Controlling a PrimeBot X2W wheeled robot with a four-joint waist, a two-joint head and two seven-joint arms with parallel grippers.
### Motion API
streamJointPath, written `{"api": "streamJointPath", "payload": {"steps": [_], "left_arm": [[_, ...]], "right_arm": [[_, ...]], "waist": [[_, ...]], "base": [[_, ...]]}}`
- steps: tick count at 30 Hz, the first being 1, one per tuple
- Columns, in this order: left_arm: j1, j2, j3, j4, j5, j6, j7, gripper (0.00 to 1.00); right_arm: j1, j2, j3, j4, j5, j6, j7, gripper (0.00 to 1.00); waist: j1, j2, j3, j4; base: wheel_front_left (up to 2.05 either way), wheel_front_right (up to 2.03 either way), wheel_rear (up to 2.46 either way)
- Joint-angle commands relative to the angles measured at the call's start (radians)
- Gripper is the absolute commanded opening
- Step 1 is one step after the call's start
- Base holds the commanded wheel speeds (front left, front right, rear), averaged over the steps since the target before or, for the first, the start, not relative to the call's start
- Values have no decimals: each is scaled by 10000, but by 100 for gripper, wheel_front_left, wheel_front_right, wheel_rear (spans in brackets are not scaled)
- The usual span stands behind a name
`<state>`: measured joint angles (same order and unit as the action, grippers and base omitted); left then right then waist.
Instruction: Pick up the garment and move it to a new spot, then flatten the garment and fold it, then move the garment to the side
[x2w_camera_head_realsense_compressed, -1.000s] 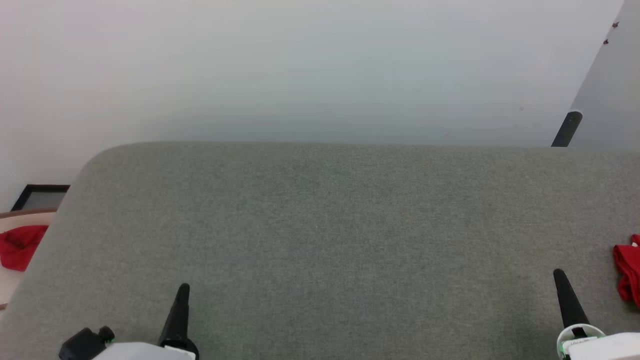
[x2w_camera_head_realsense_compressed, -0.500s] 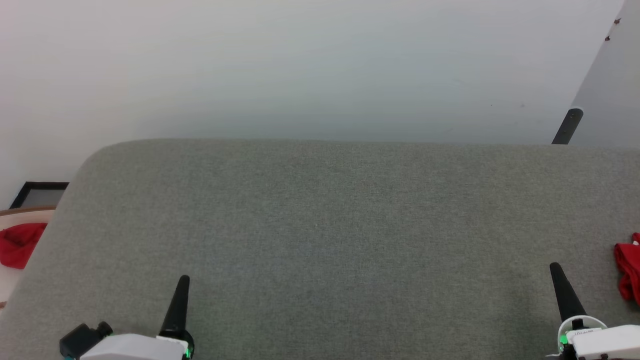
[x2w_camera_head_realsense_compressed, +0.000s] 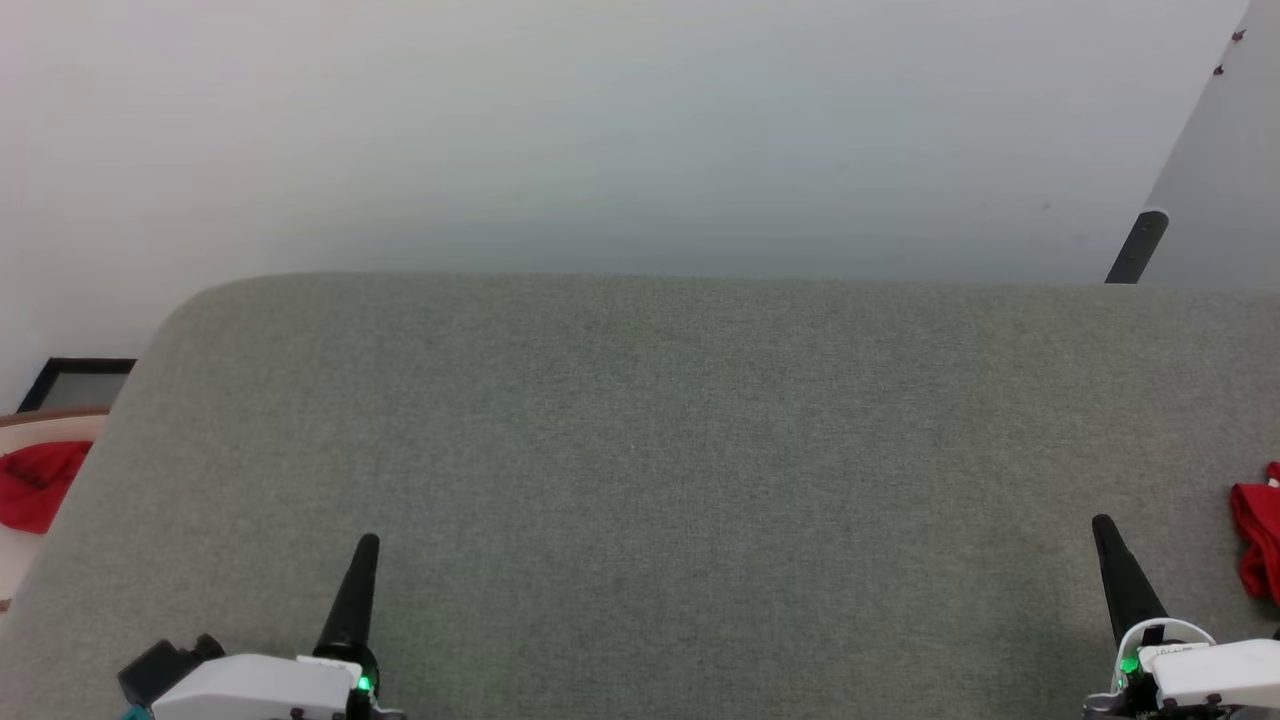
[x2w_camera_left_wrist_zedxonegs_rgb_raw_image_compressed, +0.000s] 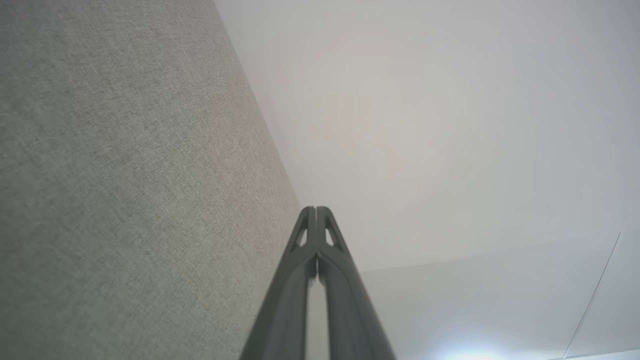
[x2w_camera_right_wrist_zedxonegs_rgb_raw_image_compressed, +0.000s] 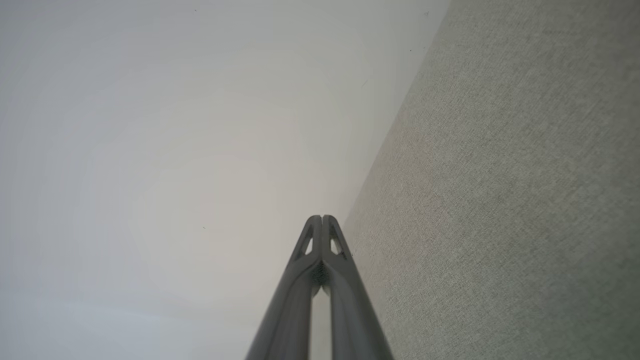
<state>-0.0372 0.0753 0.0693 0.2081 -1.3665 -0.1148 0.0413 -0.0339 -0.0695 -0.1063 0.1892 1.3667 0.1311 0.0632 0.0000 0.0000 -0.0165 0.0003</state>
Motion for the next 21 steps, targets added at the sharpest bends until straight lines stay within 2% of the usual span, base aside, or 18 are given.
{"api": "streamJointPath", "payload": {"steps": [1, 21], "left_arm": [[-216, -8, 64, 1, -245, -85, 72, 0], [-530, -129, 271, 223, -1561, -138, 448, 0]], "right_arm": [[-250, 23, -33, 12, 276, -4, 72, 0], [-591, 118, -58, 342, 1562, -4, 329, 0]], "waist": [[0, 0, 10, 0], [0, 0, 110, -2]], "base": [[0, 0, 0], [0, 0, 0]]}}
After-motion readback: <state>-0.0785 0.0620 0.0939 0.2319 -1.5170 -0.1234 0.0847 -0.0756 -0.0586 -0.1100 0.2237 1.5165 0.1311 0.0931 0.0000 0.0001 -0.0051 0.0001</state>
